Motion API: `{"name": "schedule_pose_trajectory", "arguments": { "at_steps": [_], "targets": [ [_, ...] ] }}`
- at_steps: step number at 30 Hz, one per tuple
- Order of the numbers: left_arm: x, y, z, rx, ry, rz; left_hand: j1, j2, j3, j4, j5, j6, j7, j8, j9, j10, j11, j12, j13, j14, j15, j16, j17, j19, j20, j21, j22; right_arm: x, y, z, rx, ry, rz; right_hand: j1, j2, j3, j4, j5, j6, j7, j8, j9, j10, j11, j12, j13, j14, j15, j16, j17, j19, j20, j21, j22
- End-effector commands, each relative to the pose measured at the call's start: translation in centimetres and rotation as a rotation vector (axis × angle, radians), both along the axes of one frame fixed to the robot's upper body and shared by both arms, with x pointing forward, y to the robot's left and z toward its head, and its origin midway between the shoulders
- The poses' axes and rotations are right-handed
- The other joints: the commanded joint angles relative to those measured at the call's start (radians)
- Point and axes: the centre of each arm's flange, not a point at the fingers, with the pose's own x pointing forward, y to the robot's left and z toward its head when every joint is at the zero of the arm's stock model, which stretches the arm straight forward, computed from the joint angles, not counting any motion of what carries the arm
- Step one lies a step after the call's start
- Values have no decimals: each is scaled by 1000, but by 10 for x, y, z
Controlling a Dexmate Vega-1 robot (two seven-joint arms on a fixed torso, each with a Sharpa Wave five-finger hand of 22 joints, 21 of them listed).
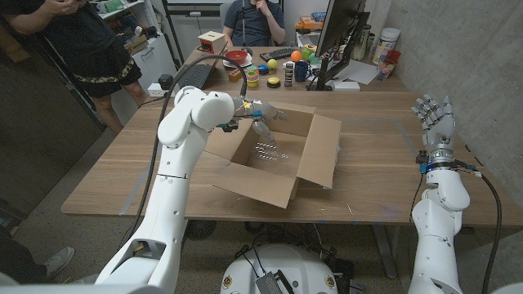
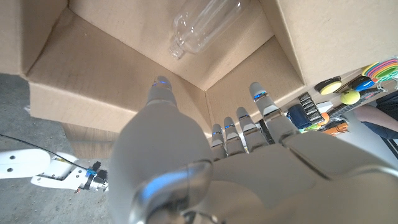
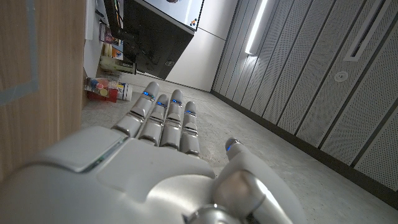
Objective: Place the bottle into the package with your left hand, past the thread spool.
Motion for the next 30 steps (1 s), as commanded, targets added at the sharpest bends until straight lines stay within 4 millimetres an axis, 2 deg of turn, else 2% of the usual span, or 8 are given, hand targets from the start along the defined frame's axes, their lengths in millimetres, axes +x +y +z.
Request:
{"name": "schedule_pose_trajectory", "arguments": {
  "at_steps": [1,14,18,26,30],
  "targets": [
    [-12,8,13,-72,-51,-36,-5,-2,-8,0,9,17,0,10,0,18,-3,9,2,13,4,7,1,6,-11,-5,3,-2,-3,-4,7,1,-7,-6,1,-2,0,4,2,2,6,3,6,-1,5,3,6,-2,6,3,11,-2,-1,3],
    [-26,24,31,-192,-126,-96,-20,-8,-21,7,8,24,-2,12,0,28,-4,11,2,20,2,7,1,11,-13,-6,3,0,-1,-3,8,3,-6,-4,1,-3,-1,4,3,3,6,3,7,0,5,3,7,-1,5,3,13,-2,-2,3],
    [-29,28,35,-226,-143,-120,-36,-18,-38,14,9,54,-4,21,0,66,-16,22,2,47,-10,13,-1,28,-17,-4,3,1,0,-3,9,2,-11,-4,1,-3,-2,4,3,3,6,3,6,-1,5,3,7,-1,5,3,13,-1,-3,3],
    [-38,35,43,-264,-206,-147,-42,-25,-49,17,10,46,2,15,0,64,-5,18,2,48,-9,9,-2,34,-15,-5,3,2,-1,-2,9,4,-14,-3,1,-4,-2,5,3,3,6,3,7,1,5,3,7,-2,5,3,12,-1,-4,3],
    [-42,42,48,-318,-248,-173,-45,-34,-57,17,11,52,2,16,0,69,-11,18,2,56,-14,11,-3,42,-15,-4,2,2,-1,-2,11,2,-16,-3,0,-4,-2,5,3,3,6,3,7,0,5,3,8,-2,5,3,12,-1,-5,3]
  ]
}}
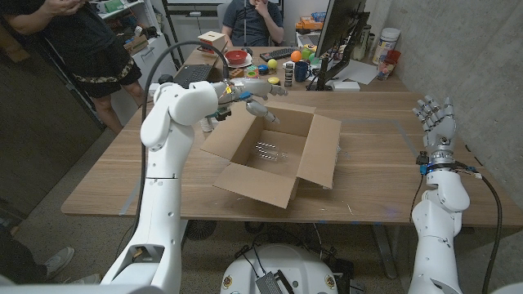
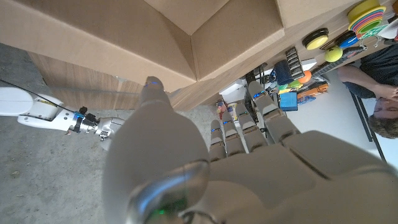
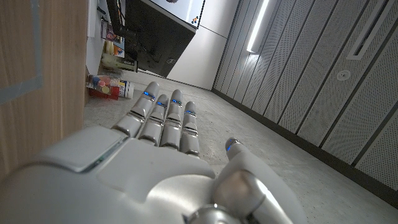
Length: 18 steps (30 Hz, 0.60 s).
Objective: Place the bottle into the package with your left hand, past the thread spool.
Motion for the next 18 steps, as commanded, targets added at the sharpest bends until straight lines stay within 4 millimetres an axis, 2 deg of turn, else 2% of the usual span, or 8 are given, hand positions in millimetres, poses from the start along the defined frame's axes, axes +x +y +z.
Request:
{"name": "schedule_pose_trajectory", "arguments": {
  "at_steps": [1,2,6,18],
  "targets": [
    [-15,18,15,-127,-101,-70,-11,-10,-17,0,3,9,6,1,-1,11,0,4,2,21,-7,5,2,17,-1,1,2,2,-1,1,5,-1,-6,-3,0,-4,-2,5,3,3,6,3,7,0,5,3,8,-2,5,3,7,4,-1,3],
    [-17,20,17,-128,-107,-76,-13,-13,-21,0,3,14,11,3,-1,18,-1,5,2,27,-9,6,2,19,-1,1,2,2,0,1,5,-1,-4,-3,0,-4,-2,5,3,3,6,3,7,-1,5,3,8,-1,5,3,7,4,-2,3],
    [-21,28,22,-182,-107,-111,-19,-19,-29,2,4,28,4,7,-1,33,-7,8,1,39,-15,8,1,28,-3,2,2,3,0,2,-1,3,-5,-3,0,-4,-2,5,3,3,6,3,7,2,5,3,8,-1,5,3,7,3,-2,3],
    [-29,45,28,-251,-163,-128,-38,-31,-49,11,5,25,2,1,-1,28,0,0,1,35,-10,2,1,29,-2,-3,2,6,1,4,3,0,-5,-4,0,-6,-2,5,4,4,6,3,7,0,5,3,7,-1,5,3,7,4,-4,3]
  ]
}}
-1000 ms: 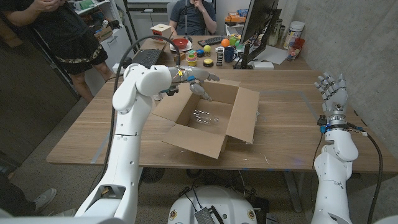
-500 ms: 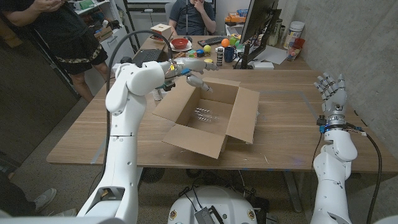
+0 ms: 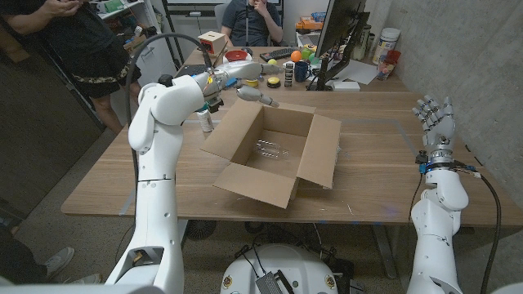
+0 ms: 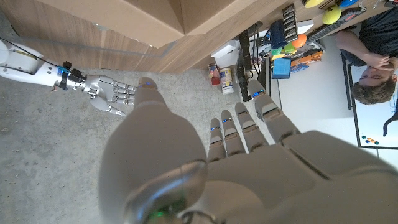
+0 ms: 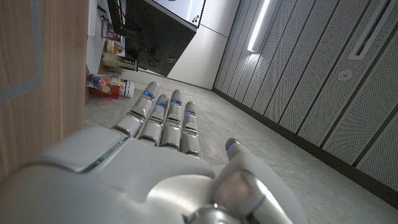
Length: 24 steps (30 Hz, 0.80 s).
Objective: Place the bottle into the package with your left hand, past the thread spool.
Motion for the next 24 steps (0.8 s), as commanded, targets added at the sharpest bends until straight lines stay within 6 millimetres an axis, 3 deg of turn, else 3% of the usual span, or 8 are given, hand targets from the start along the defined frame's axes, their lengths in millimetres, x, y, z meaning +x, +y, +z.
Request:
{"name": "schedule_pose_trajectory", "arguments": {
  "at_steps": [1,13,24],
  "targets": [
    [-9,19,7,-105,-56,-47,-15,-7,-15,2,5,4,1,2,-1,2,5,0,2,0,7,1,1,5,5,-3,2,3,1,3,-5,1,0,-4,0,-6,-2,5,3,4,6,3,7,0,5,3,7,-1,5,3,7,3,-4,3],
    [-19,30,14,-189,-89,-101,-73,-22,-52,31,5,41,-8,11,-1,48,-13,9,1,36,-13,10,2,23,-5,-3,3,7,2,4,-4,-1,-1,-8,-1,-9,0,4,3,4,6,3,7,0,4,3,7,-1,5,4,7,4,-5,3],
    [-23,36,15,-219,-116,-121,-87,-23,-63,39,7,45,-12,10,-1,59,-19,8,1,49,-17,11,1,28,-7,-4,3,11,3,5,-5,-1,7,-10,-2,-12,2,5,4,5,6,3,10,1,5,3,7,-1,5,4,8,4,-6,3]
  ]
}}
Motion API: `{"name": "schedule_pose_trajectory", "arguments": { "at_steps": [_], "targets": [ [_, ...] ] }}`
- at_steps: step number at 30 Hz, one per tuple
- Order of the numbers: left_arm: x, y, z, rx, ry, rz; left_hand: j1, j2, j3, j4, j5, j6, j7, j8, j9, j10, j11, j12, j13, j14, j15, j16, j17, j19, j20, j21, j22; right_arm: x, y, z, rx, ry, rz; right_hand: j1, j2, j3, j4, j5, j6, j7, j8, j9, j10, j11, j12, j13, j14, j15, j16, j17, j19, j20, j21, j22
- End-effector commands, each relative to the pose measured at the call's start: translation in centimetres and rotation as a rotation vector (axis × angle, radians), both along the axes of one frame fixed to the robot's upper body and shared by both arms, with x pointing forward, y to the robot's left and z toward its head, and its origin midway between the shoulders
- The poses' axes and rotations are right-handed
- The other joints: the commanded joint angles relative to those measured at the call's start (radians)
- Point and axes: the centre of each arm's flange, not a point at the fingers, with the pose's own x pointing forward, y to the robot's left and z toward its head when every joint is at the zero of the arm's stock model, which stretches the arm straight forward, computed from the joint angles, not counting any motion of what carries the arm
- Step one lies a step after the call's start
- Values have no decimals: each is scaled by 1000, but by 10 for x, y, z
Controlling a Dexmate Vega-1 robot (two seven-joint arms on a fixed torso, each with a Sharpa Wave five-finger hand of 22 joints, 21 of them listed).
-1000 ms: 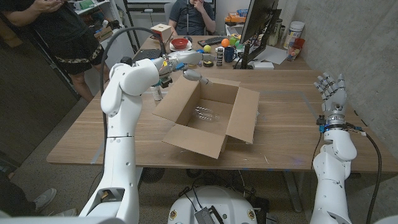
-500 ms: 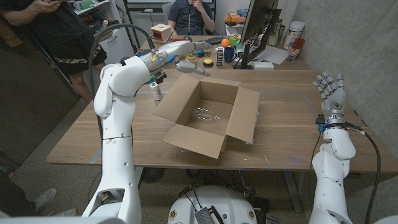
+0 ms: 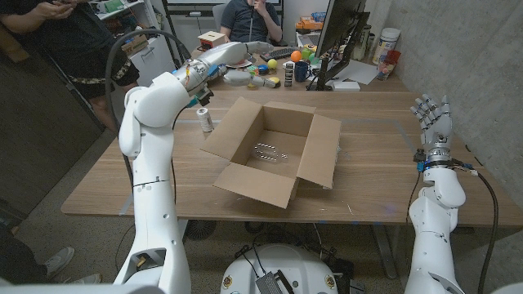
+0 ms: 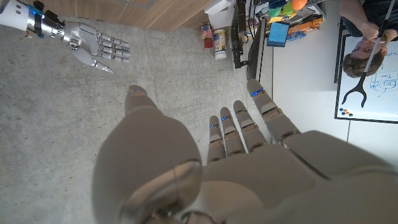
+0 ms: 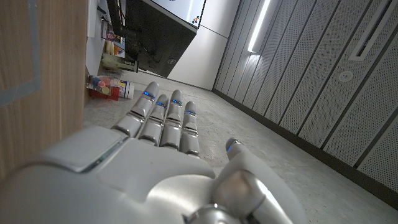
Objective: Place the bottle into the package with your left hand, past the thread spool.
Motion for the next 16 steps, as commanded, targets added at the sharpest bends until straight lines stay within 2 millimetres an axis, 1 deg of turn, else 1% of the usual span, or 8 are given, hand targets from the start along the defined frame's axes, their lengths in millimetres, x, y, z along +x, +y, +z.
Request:
{"name": "schedule_pose_trajectory", "arguments": {
  "at_steps": [1,11,16],
  "targets": [
    [-4,10,1,-68,-33,-53,-12,-1,-12,-1,7,9,0,3,-1,15,-3,8,1,15,-3,8,1,12,2,-4,3,5,1,2,-4,-1,6,-10,-2,-4,2,5,4,4,6,3,9,1,5,3,8,0,5,2,8,4,-3,3],
    [-6,19,0,-120,-70,-97,-17,0,-19,3,10,9,-2,0,-2,17,-2,5,0,16,-5,5,1,21,-1,-3,3,6,2,3,-2,-2,3,-12,-3,-5,3,5,4,4,6,3,9,0,5,3,8,-2,5,2,8,4,-4,3],
    [-4,24,-4,-199,-125,-149,-18,1,-23,5,12,16,-3,2,-2,22,-8,4,0,21,-9,5,1,35,-5,1,3,7,3,2,-3,0,5,-12,-3,-6,3,5,4,4,6,3,10,0,5,3,8,-2,5,2,9,4,-5,3]
  ]
}}
